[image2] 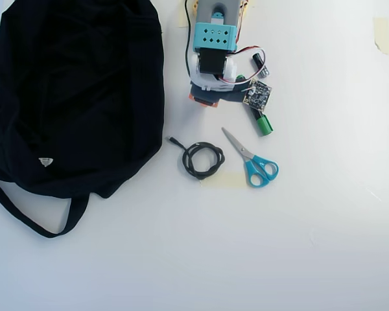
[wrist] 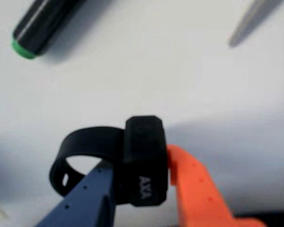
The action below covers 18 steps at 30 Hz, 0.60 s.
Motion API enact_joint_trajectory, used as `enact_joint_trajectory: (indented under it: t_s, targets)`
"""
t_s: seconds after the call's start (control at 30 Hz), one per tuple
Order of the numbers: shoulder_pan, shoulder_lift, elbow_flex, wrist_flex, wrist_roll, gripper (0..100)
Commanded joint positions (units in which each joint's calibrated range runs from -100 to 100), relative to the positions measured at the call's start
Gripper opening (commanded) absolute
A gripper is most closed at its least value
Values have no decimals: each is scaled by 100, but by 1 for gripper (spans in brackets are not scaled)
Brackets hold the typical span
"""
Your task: Put the bike light into the black bag
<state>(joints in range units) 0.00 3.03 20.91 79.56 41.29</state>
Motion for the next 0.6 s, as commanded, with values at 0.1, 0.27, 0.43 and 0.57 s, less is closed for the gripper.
enact_joint_trajectory:
  t_s: [0.1,0.27,0.43,0.57]
  targets:
    - [-180,-203,-1327,1312,-312,2]
    - [-426,-950,-1929,1579,-978,2]
    - [-494,-1697,-1894,1493,-1791,2]
    - [-501,-1805,-1938,1217,-2409,2]
